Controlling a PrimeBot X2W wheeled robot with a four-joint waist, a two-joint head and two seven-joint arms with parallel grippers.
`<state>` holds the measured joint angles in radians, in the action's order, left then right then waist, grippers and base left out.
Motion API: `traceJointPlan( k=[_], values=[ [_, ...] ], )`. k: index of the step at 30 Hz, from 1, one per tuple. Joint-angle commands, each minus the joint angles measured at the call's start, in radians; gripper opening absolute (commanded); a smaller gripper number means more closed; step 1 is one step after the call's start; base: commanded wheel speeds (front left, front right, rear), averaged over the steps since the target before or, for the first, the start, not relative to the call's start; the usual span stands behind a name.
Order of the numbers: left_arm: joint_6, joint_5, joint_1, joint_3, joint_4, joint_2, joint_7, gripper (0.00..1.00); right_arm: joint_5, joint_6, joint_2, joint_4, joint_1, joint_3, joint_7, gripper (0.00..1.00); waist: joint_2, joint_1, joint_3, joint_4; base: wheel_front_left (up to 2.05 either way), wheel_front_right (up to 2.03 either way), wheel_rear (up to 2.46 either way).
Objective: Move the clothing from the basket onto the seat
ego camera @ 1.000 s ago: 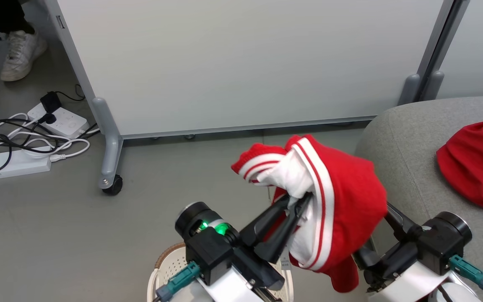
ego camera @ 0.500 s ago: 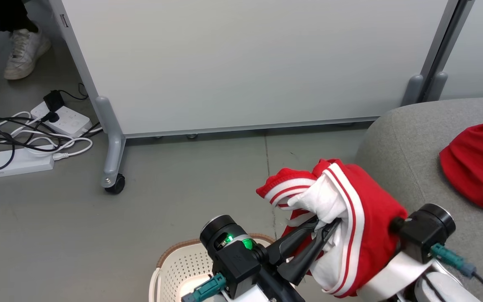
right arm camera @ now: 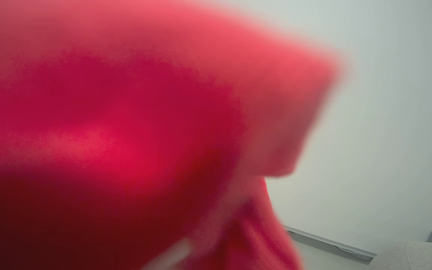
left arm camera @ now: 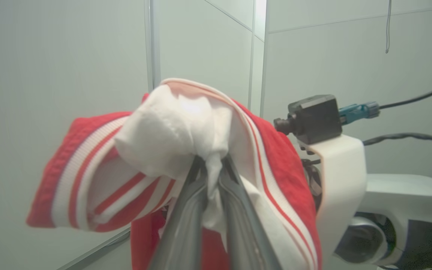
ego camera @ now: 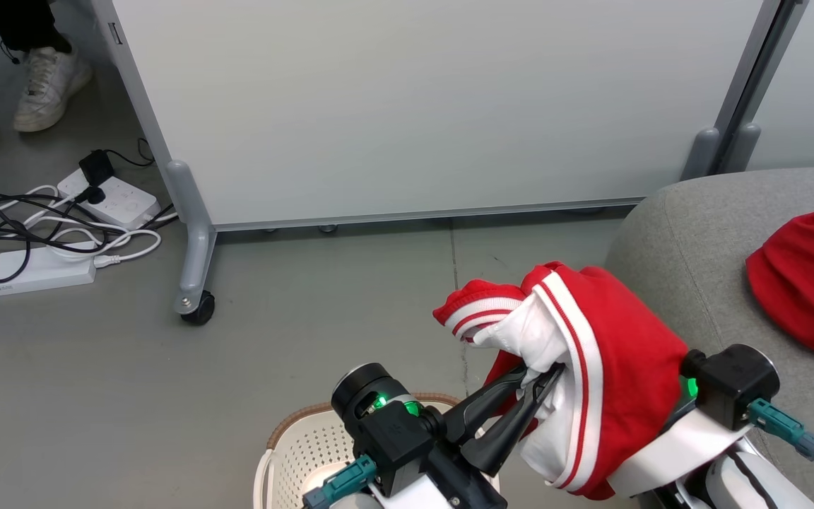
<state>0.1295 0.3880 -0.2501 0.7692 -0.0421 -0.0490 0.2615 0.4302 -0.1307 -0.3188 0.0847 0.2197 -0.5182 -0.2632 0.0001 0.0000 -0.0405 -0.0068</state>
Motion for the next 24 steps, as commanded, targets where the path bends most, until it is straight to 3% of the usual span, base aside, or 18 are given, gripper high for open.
traceJointPlan(
  k=[1, 10, 24],
  values=[
    [0.002, 0.006, -0.002, -0.004, -0.004, -0.003, 0.004, 0.00, -0.005, 0.000, 0.001, -0.002, -0.004, 0.011, -0.001, 0.00, -0.0001, 0.0000, 0.002, -0.001, 0.00, 0.00, 0.00],
    [0.002, -0.034, -0.001, -0.010, -0.061, -0.003, 0.004, 0.00, 0.013, 0.000, 0.050, -0.026, -0.034, 0.099, -0.001, 0.00, -0.0001, 0.0000, 0.010, -0.004, 0.00, 0.00, 0.00],
    [0.001, -0.098, 0.000, -0.022, -0.147, -0.010, 0.004, 0.00, 0.025, 0.000, 0.073, -0.047, -0.052, 0.143, -0.001, 0.00, -0.0001, 0.0000, 0.011, -0.014, 0.00, 0.00, 0.00]
  ],
)
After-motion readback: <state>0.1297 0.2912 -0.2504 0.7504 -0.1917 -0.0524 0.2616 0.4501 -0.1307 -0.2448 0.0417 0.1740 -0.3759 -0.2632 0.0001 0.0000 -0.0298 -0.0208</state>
